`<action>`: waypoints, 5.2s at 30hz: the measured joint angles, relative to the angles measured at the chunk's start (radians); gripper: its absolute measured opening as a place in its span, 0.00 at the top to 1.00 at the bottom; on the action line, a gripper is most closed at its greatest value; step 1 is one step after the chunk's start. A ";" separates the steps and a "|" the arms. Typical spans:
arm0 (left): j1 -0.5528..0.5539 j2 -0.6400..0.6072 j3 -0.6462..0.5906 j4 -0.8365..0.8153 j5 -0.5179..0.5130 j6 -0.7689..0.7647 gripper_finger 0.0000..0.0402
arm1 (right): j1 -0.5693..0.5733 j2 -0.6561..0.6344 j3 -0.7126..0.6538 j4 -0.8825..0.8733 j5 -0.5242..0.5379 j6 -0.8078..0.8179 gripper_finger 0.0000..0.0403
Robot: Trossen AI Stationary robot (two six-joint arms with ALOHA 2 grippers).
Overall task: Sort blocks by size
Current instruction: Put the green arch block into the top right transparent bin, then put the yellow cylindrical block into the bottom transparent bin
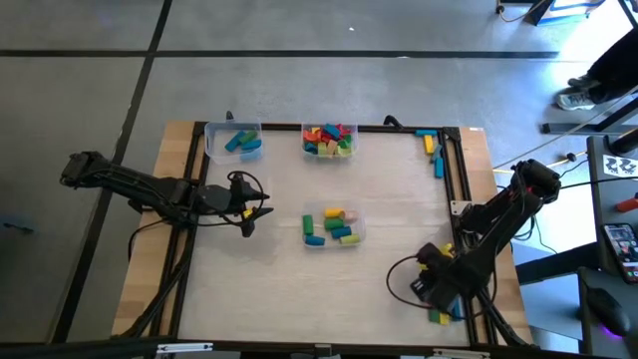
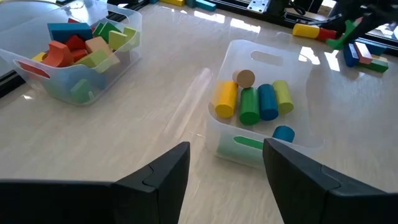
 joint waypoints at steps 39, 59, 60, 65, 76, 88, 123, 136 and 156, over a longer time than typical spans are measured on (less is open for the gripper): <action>0.000 0.000 0.000 -0.001 0.000 -0.007 0.51 | -0.757 0.000 0.126 0.322 0.322 -1.245 0.66; 0.001 0.000 0.000 0.001 0.000 -0.003 0.51 | -1.170 0.096 0.134 0.887 0.263 -1.693 0.68; 0.003 0.000 0.000 0.000 0.000 -0.003 0.51 | -1.190 0.114 0.134 0.921 0.250 -1.705 0.68; 0.003 0.000 0.000 0.000 0.000 -0.003 0.51 | -1.284 0.203 0.134 1.083 0.200 -1.731 0.64; 0.003 0.000 0.000 -0.001 0.000 0.000 0.51 | -1.391 0.301 0.134 1.287 0.206 -1.732 0.61; 0.003 0.000 0.000 -0.001 0.000 -0.004 0.51 | -1.372 0.243 0.163 1.170 0.211 -1.809 0.33; 0.003 0.000 0.000 0.000 0.000 -0.011 0.51 | -0.564 -0.101 0.393 -0.235 0.126 -0.767 0.30; 0.003 0.000 0.000 0.000 0.000 -0.011 0.51 | -0.426 -0.081 0.216 -0.351 -0.028 -0.325 0.30; 0.003 0.000 0.000 0.000 0.000 -0.011 0.51 | -0.392 -0.081 -0.170 -0.173 -0.323 -0.157 0.30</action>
